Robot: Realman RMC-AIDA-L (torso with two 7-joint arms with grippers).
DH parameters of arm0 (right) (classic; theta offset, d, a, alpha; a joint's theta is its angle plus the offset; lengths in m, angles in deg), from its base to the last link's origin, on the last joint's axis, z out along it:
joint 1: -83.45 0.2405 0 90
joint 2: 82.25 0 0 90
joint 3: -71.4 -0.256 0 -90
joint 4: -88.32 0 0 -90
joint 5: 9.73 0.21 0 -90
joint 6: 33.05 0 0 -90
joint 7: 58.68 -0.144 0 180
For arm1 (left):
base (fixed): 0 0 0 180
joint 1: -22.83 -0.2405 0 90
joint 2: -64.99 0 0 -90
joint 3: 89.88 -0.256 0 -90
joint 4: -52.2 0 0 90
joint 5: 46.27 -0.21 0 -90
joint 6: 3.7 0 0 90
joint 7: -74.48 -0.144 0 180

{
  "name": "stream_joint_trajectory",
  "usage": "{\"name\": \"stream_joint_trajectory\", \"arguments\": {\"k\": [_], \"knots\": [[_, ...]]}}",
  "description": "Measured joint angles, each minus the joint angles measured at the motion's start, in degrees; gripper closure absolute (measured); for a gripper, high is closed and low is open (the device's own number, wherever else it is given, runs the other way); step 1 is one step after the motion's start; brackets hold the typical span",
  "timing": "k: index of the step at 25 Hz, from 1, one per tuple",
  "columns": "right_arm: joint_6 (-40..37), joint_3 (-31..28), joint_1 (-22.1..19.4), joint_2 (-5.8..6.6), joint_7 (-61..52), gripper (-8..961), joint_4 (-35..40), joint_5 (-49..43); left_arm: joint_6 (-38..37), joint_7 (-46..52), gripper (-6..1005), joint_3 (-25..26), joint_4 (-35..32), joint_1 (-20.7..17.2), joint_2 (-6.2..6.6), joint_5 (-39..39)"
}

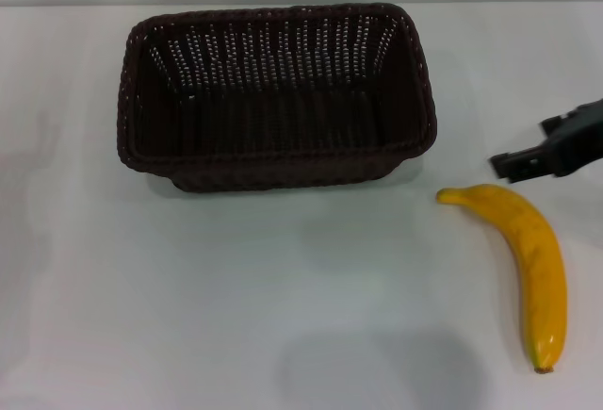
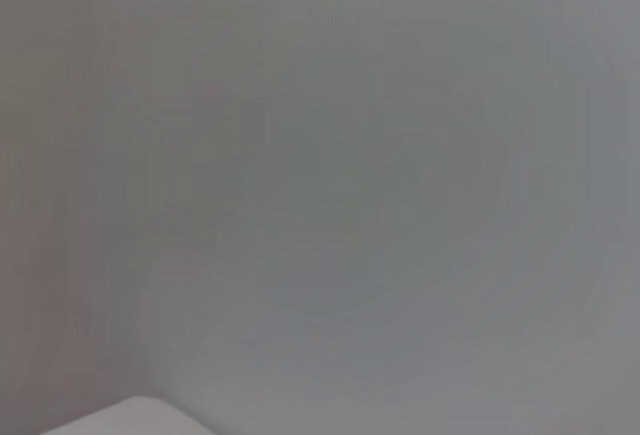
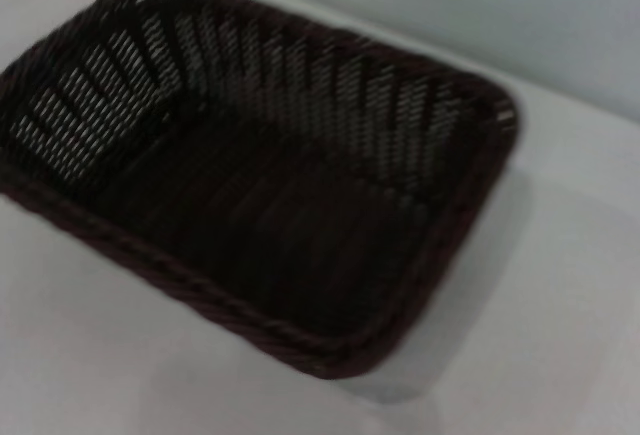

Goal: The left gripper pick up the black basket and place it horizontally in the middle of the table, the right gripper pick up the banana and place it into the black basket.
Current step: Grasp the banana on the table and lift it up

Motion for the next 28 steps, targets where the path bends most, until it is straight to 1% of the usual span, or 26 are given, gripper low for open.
{"name": "stream_joint_trajectory", "arguments": {"k": [4,6,8,12,17,22,28], "knots": [[0.29,9.08,3.62,-0.18,-6.92,202,-0.59,-6.80,-0.16,-0.27,137,0.00,0.03,0.10,-0.03,0.03],[0.28,12.17,5.16,-0.34,-8.85,206,-2.30,-9.70,-0.17,-0.41,137,0.00,0.04,0.14,-0.03,0.05],[-0.24,14.06,6.31,-0.49,-9.85,211,-5.08,-11.29,-0.18,-0.41,137,0.00,0.04,0.17,-0.04,0.06],[-2.56,14.76,7.33,-0.49,-10.42,219,-10.40,-12.23,-1.14,-0.33,137,0.00,0.22,0.25,-0.06,0.96],[-4.14,14.84,7.48,-0.51,-10.34,230,-13.67,-16.12,-1.72,-0.26,137,0.00,0.74,0.25,-0.09,1.96],[-5.64,15.15,8.78,-0.55,-10.16,241,-19.42,-16.40,-1.73,-0.11,137,0.00,0.74,0.46,-0.12,1.96],[-7.87,15.22,9.09,-0.66,-9.25,254,-22.61,-14.97,-1.73,0.07,137,0.00,1.31,0.69,-0.21,2.15]]}}
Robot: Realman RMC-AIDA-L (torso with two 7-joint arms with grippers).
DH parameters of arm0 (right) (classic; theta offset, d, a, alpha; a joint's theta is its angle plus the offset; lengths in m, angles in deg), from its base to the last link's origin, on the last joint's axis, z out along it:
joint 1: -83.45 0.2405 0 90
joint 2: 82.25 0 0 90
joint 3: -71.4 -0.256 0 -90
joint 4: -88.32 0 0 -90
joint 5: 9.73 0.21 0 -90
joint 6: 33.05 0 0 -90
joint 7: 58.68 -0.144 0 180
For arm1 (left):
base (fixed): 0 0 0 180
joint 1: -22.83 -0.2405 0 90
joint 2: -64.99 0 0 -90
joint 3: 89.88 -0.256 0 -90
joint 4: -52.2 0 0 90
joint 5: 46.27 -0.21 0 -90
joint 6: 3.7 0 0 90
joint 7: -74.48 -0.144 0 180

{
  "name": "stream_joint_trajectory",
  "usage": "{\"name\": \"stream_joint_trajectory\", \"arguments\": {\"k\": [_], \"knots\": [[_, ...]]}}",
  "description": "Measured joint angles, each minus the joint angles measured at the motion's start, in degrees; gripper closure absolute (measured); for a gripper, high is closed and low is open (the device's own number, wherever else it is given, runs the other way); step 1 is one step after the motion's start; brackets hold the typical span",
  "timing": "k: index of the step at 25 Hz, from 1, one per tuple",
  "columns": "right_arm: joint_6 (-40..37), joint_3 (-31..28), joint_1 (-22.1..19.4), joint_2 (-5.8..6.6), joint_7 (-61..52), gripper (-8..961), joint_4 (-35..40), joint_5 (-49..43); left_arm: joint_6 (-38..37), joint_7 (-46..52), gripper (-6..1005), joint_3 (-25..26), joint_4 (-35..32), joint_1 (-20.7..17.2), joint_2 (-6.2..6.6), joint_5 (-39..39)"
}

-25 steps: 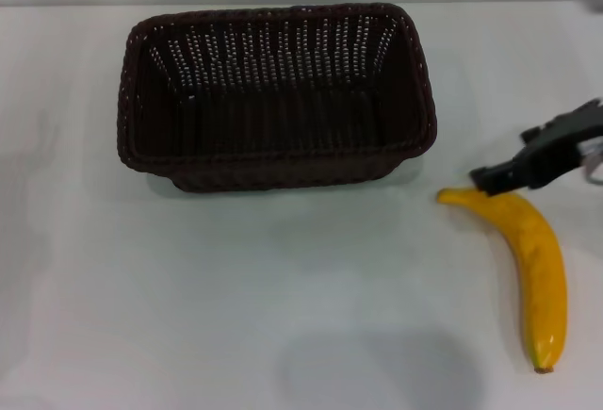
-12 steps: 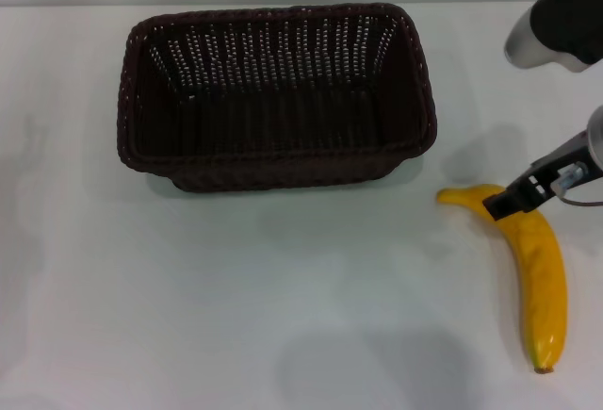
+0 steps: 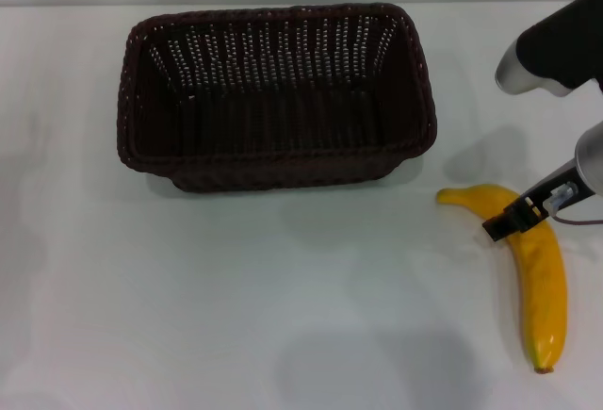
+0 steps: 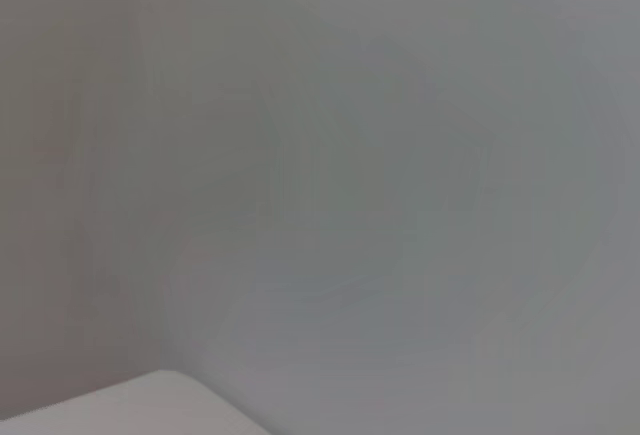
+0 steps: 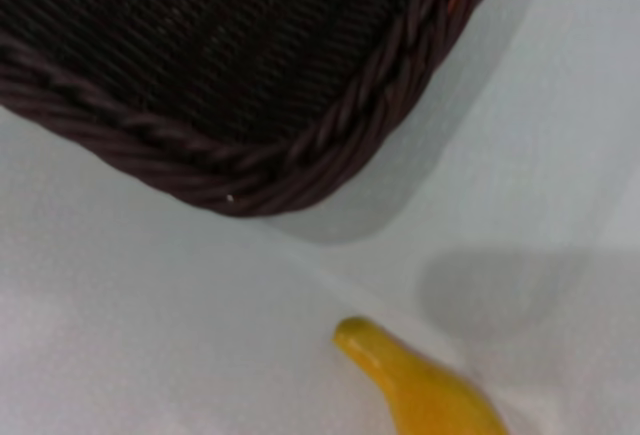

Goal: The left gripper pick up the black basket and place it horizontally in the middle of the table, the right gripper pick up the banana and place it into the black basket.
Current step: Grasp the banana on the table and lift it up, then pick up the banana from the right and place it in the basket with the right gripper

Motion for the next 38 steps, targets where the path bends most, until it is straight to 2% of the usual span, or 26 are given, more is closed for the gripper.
{"name": "stream_joint_trajectory", "arguments": {"k": [6,17,18,20,23,25,29,32,35,38], "knots": [[-1.49,0.39,0.11,0.07,0.35,266,-2.69,-0.46,0.01,0.00,138,0.00,0.31,0.32,0.02,0.25],[-2.27,-0.40,-0.09,0.33,1.59,290,-2.55,-0.56,0.05,0.05,138,0.00,0.31,0.27,0.02,0.25],[-2.19,-0.90,-0.11,0.37,1.76,321,-2.25,-0.67,0.05,0.05,138,0.00,0.31,0.22,0.02,0.25],[-2.00,-2.28,-0.21,0.49,2.22,384,-1.47,-1.76,0.04,0.05,138,0.00,0.32,0.19,0.02,0.25],[-1.84,-7.41,-0.43,0.51,4.80,478,0.47,-3.87,0.04,0.05,138,0.00,0.31,0.12,0.02,0.26],[-2.11,-12.73,-0.13,0.47,7.94,471,1.78,-4.06,0.06,0.09,138,0.00,0.31,0.10,0.02,0.26],[-4.27,-19.98,3.44,0.45,13.43,456,4.45,-3.16,0.28,0.48,138,-0.07,0.31,0.06,0.02,0.26],[-6.71,-22.48,7.23,0.45,18.37,445,4.84,2.44,0.44,0.89,138,-0.10,0.31,0.04,0.08,0.26],[-10.64,-23.65,12.35,0.48,26.16,434,1.20,13.55,0.56,0.92,138,-0.24,0.32,0.40,0.04,0.24],[-14.52,-22.93,16.93,0.27,34.13,423,-6.24,20.77,0.59,0.93,138,-0.40,0.54,1.19,-0.05,0.20]]}}
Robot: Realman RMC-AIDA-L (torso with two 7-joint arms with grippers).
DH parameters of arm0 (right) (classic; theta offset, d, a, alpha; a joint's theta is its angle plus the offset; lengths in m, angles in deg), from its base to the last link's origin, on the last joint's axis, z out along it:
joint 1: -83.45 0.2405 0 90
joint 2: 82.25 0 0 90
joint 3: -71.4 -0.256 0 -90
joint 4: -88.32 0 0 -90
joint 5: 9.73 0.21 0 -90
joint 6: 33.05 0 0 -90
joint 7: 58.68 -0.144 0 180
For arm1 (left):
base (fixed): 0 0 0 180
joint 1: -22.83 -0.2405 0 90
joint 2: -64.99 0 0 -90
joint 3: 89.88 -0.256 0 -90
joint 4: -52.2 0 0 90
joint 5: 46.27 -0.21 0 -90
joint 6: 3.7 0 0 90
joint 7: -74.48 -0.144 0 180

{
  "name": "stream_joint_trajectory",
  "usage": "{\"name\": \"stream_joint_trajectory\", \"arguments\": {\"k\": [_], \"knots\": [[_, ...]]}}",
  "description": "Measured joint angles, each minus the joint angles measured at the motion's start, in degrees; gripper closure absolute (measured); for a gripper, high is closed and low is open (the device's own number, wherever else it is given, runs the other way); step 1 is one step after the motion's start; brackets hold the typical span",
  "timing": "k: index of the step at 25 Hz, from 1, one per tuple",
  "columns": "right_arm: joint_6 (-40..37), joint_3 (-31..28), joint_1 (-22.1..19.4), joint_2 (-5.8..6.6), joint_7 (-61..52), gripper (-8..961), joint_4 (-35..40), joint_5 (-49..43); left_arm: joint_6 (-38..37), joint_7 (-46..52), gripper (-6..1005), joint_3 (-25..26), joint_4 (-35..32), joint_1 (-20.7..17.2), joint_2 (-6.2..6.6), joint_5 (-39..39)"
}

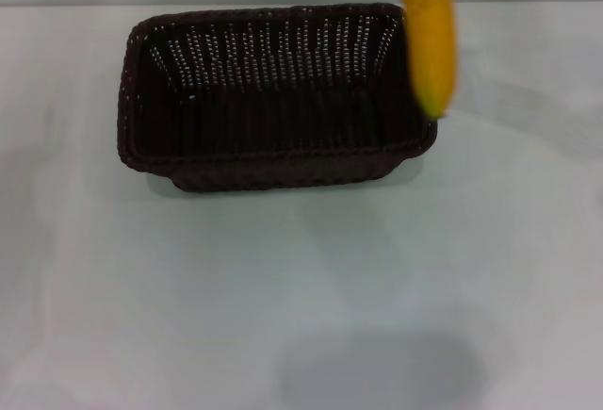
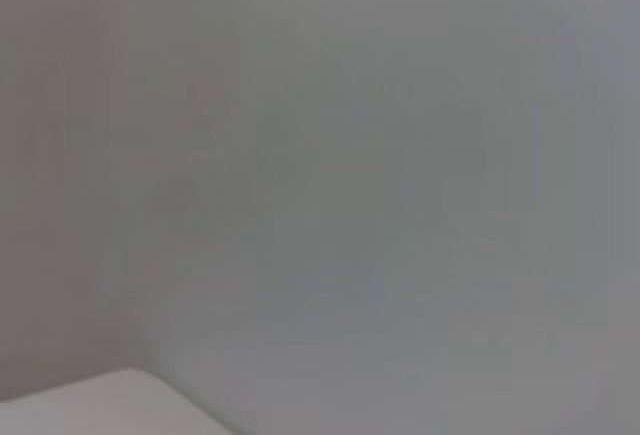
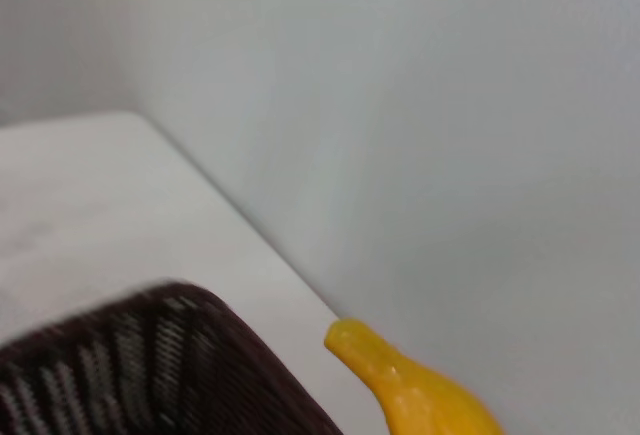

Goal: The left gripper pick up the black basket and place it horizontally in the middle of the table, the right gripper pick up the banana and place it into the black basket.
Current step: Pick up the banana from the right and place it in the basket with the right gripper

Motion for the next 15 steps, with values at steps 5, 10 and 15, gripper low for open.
{"name": "stream_joint_trajectory", "arguments": {"k": [5,10,15], "knots": [[-8.64,4.15,8.14,-0.24,12.26,405,-16.94,8.92,0.58,0.00,137,0.02,0.74,0.29,-0.01,-0.11],[-12.10,7.52,11.91,-0.46,23.87,387,-26.11,17.61,0.63,-0.04,137,0.00,0.97,0.09,0.04,-0.07],[-13.24,11.29,11.32,-0.74,27.28,369,-28.59,20.57,0.71,-0.53,137,-0.12,1.00,0.18,0.06,-0.98]]}}
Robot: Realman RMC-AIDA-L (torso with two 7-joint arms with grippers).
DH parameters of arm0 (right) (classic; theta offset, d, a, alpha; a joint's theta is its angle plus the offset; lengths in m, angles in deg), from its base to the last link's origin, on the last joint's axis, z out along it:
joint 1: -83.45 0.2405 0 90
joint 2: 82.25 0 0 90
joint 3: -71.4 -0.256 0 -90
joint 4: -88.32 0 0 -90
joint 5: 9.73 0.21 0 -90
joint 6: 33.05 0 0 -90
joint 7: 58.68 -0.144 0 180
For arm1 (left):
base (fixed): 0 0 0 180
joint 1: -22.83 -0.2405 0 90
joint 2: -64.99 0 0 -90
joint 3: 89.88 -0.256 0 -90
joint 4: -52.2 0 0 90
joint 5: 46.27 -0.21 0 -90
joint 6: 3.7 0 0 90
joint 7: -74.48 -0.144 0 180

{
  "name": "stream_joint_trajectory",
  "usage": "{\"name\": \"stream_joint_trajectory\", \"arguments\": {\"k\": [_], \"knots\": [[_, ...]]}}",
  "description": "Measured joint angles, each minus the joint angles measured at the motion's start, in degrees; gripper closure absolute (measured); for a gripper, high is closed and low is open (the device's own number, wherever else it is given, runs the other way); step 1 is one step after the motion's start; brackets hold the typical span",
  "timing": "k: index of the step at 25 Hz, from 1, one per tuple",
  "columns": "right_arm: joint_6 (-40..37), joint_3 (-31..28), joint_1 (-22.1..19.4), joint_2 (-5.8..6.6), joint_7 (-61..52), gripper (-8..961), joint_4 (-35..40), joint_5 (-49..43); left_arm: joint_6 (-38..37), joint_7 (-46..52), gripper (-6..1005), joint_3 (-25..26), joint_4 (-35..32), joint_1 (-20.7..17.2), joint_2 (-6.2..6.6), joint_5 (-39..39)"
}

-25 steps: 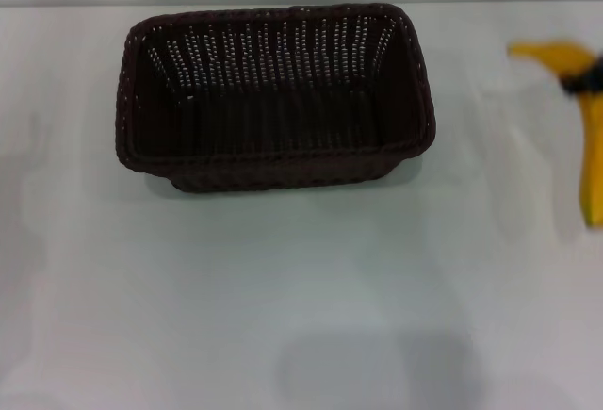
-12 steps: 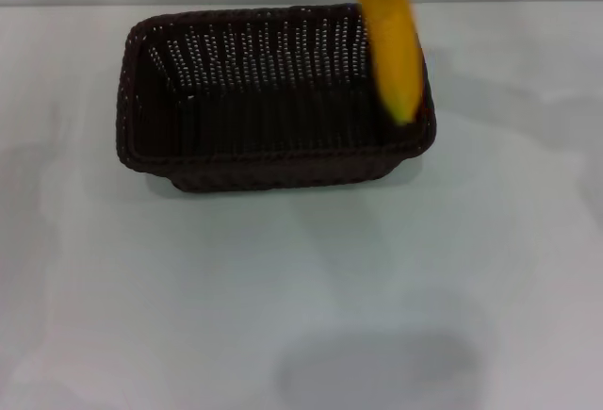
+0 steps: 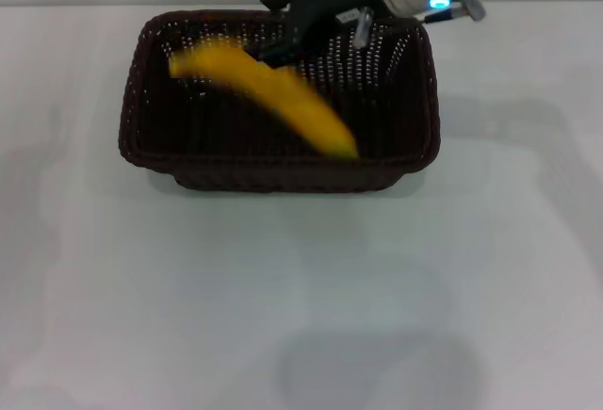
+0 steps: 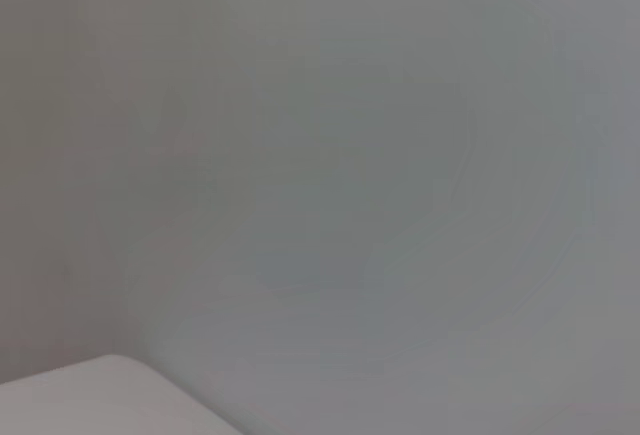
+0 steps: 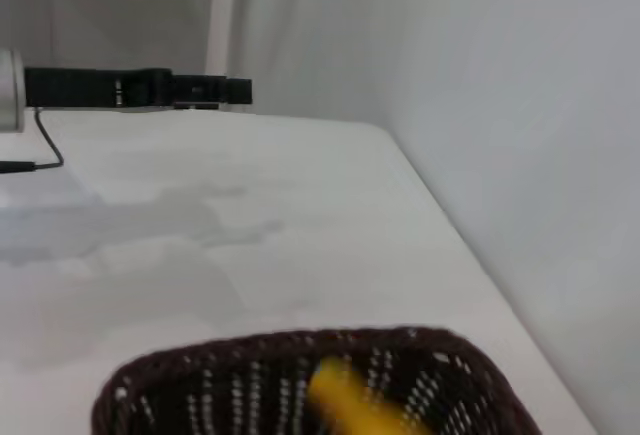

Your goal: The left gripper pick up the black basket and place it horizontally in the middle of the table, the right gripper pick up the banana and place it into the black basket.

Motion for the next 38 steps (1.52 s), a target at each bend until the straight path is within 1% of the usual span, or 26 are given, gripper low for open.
{"name": "stream_joint_trajectory", "arguments": {"k": [3,5,8,9,11,12,13,15,18,20,22,23,26,28,31,38], "knots": [[-2.30,-0.15,-2.40,0.07,0.27,358,0.11,2.25,0.04,-1.29,137,-0.26,0.11,0.28,0.01,-0.23],[-3.30,-2.41,-4.98,0.42,1.09,271,1.36,5.84,0.12,-2.98,137,-0.89,0.39,0.44,-0.02,-0.28],[-2.20,-8.95,-10.20,0.60,4.69,140,4.15,13.58,1.34,-5.78,137,-2.02,1.30,0.67,-0.10,-0.31],[-1.54,-11.04,-11.85,0.63,6.06,135,4.78,16.68,1.90,-6.35,137,-2.16,1.67,0.73,-0.11,-0.30],[0.78,-15.65,-15.75,0.63,10.02,124,5.13,26.60,3.40,-7.99,137,-2.35,2.87,1.00,-0.17,-0.30],[2.42,-18.22,-17.86,0.66,12.34,119,4.55,32.87,3.73,-8.46,137,-2.37,3.34,1.17,-0.19,-0.31],[3.56,-20.07,-19.25,0.66,14.02,114,3.59,37.02,3.89,-8.86,137,-2.38,3.80,1.32,-0.22,-0.31],[6.28,-24.43,-22.46,0.64,17.84,104,0.05,47.89,3.94,-9.53,138,-2.38,4.71,1.65,-0.26,-0.30],[7.34,-29.66,-26.10,0.66,23.84,88,-6.90,57.85,4.64,-12.60,138,-2.35,6.35,2.13,-0.40,-0.09],[7.23,-33.35,-27.63,0.66,30.89,83,-11.70,59.56,5.37,-14.91,138,-2.18,7.11,2.27,-0.52,0.15],[7.20,-37.30,-28.54,0.66,40.92,83,-17.70,59.89,5.87,-16.04,138,-2.04,7.44,2.33,-0.59,0.19],[7.27,-39.97,-28.97,0.56,49.39,83,-22.41,60.19,6.04,-16.18,138,-1.98,7.46,2.35,-0.61,0.20],[7.48,-43.49,-29.18,0.38,64.91,83,-31.89,62.25,6.40,-16.07,138,-1.92,7.48,2.34,-0.61,0.22],[7.42,-44.23,-29.10,0.35,73.31,83,-36.98,64.61,7.18,-16.07,138,-2.08,7.52,2.30,-0.60,0.16],[8.13,-44.40,-28.98,0.25,79.40,83,-41.13,67.55,8.70,-16.18,138,-2.18,8.02,2.10,-0.61,0.13],[13.05,-44.50,-29.36,0.19,79.50,83,-43.20,68.11,10.73,-15.78,138,-1.94,9.19,2.15,-0.50,0.24]]}}
